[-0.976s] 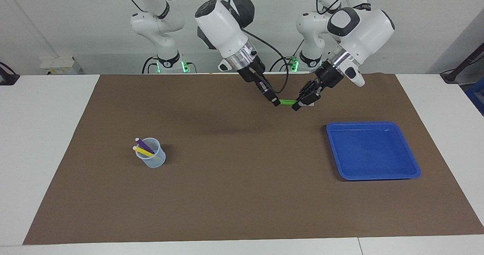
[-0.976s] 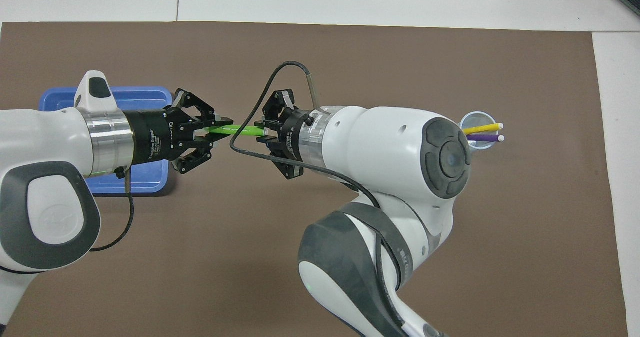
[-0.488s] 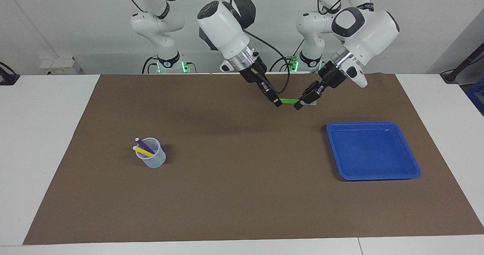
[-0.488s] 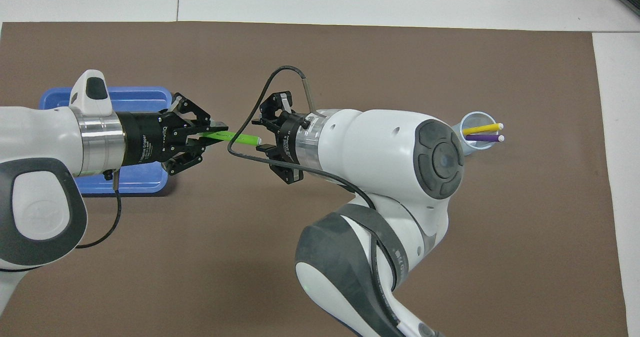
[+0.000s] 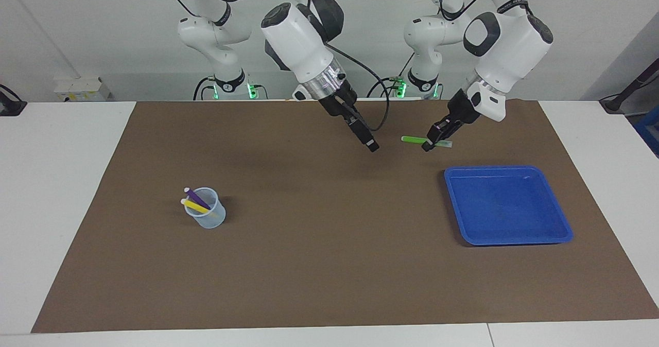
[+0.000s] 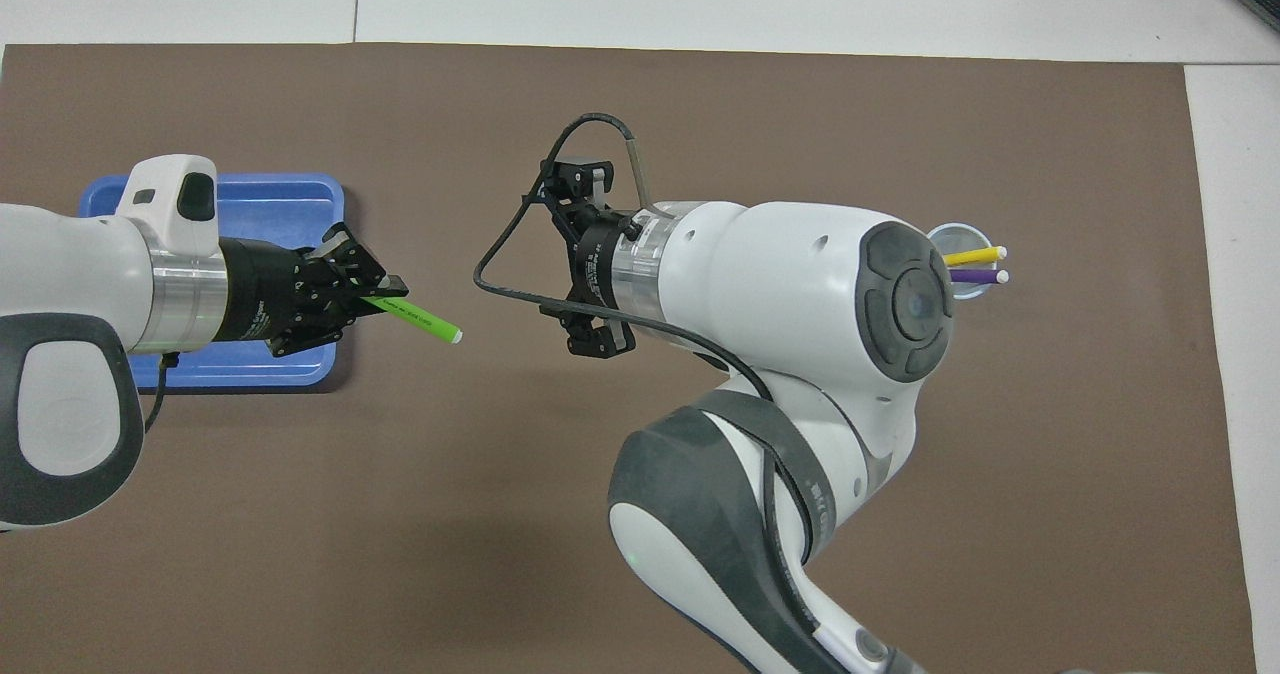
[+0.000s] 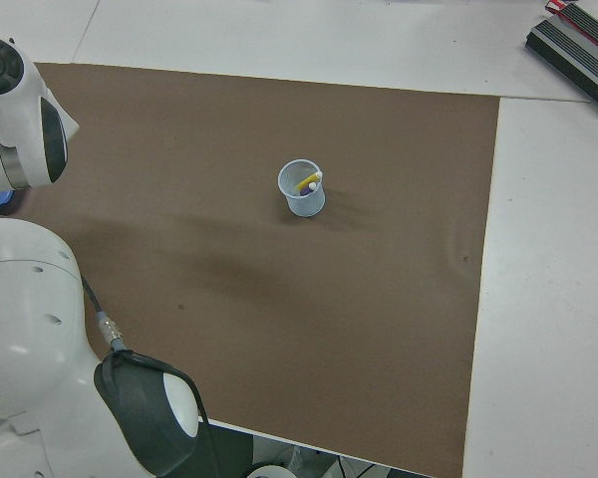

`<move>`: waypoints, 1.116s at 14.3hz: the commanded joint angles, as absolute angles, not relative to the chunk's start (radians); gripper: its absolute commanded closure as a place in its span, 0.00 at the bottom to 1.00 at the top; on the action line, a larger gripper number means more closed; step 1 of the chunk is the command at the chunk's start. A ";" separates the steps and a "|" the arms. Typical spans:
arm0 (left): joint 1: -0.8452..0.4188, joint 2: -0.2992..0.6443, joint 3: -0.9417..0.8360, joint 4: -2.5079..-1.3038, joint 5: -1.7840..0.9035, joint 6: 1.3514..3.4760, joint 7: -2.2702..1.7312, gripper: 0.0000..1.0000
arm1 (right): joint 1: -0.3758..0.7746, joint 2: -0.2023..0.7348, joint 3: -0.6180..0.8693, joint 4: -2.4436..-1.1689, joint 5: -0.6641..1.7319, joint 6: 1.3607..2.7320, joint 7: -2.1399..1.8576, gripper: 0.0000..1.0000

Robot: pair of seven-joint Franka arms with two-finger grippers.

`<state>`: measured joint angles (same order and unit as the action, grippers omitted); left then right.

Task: Right arm passes pens to left for tray arrangement
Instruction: 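Lower the pen into the tray with the left gripper while the right gripper returns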

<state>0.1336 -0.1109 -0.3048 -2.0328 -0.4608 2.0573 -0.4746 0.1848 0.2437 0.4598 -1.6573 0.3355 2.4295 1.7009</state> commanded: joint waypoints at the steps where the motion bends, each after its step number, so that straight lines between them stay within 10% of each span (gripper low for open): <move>1: 0.201 -0.051 -0.307 -1.981 -0.417 1.987 -0.378 1.00 | 0.132 0.249 0.468 -1.643 0.339 2.369 1.600 0.00; 16: 0.248 0.476 -0.314 -1.456 -0.040 1.712 -0.279 1.00 | -0.293 0.216 0.462 -1.666 0.152 1.961 0.648 0.00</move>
<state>0.2445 0.3612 -0.3004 -1.5768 -0.0698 1.7688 -0.2986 -0.2436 0.2379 0.4491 -1.6496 0.1927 1.9933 0.7588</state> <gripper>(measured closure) 0.811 0.000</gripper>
